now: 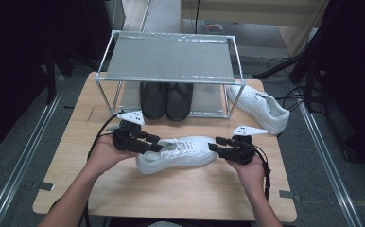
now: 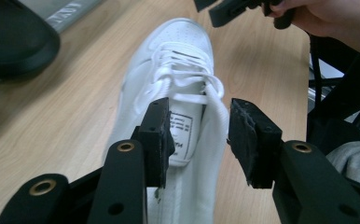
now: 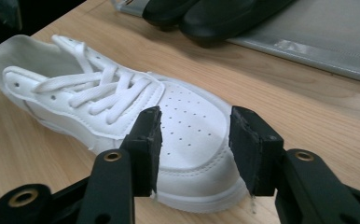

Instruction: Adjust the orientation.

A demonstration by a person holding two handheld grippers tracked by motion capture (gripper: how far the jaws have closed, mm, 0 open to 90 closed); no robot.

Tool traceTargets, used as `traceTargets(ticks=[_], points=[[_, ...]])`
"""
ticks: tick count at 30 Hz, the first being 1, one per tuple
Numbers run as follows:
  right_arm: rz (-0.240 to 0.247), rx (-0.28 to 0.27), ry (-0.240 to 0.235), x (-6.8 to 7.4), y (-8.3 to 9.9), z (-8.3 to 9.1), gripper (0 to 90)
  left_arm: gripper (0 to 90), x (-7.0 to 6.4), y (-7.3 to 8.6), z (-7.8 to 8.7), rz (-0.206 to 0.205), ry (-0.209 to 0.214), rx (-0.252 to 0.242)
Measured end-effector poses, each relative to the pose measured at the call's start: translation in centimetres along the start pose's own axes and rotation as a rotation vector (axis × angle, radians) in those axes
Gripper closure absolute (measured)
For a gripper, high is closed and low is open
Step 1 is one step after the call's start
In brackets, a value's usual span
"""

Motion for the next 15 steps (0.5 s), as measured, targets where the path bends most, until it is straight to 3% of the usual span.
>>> traceTargets(ticks=[2, 7, 15], points=[[-0.002, 0.001, -0.011, 0.3, 0.1, 0.0, 60.3, 59.1, 0.6, 0.1, 0.4, 0.024, 0.014, -0.014], [-0.002, 0.014, -0.025, 0.9, 0.4, 0.1, 69.0, 69.0, 2.0, 0.5, 0.9, 0.045, -0.029, -0.036], [0.000, 0.042, -0.048, 2.0, 0.8, 0.0, 90.0, 85.7, 4.0, 1.4, 0.2, 0.088, -0.034, 0.014]])
Point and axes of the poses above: each handheld gripper's, and its own axes: z roughly backward along the jaws, y roughly out of its underside, x roughly to its left, the point moved 4 cm from there along -z, roughly forward along the jaws, and after that the axes turned 4 degrees about x, right-handed, at the moved point
